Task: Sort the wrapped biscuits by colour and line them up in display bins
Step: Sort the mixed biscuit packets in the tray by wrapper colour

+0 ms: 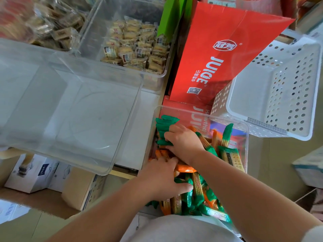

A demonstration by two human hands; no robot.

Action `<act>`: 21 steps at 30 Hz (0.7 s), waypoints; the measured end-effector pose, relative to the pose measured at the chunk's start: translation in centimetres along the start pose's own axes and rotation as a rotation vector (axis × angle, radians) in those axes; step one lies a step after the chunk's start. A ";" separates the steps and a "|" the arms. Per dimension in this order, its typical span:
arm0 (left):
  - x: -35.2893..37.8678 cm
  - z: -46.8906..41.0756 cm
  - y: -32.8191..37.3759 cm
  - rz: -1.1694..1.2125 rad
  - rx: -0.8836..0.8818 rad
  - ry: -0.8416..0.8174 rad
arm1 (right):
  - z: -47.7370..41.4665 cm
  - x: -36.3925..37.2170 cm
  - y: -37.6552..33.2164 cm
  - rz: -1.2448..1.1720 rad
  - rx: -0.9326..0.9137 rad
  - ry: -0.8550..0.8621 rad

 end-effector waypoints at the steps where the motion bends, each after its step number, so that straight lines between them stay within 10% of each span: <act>1: 0.1 0.1 -0.1 -0.012 0.006 0.030 | 0.0 0.2 0.1 0.014 0.017 0.007; 13: -0.4 3.4 -1.0 -0.010 0.137 0.263 | 3.7 -1.6 0.5 -0.526 0.163 -0.271; 21: -1.8 3.0 -1.5 0.064 0.125 0.295 | 7.8 -1.0 0.6 -0.310 0.070 -0.417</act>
Point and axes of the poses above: each hand's wrist, its own z-axis away from the middle knuckle, its own x-axis out of the palm, y = z × x, the point moved 5 cm from there along -z, towards the middle knuckle, and after that the axes turned 7 degrees about -z, right-handed, at the moved point
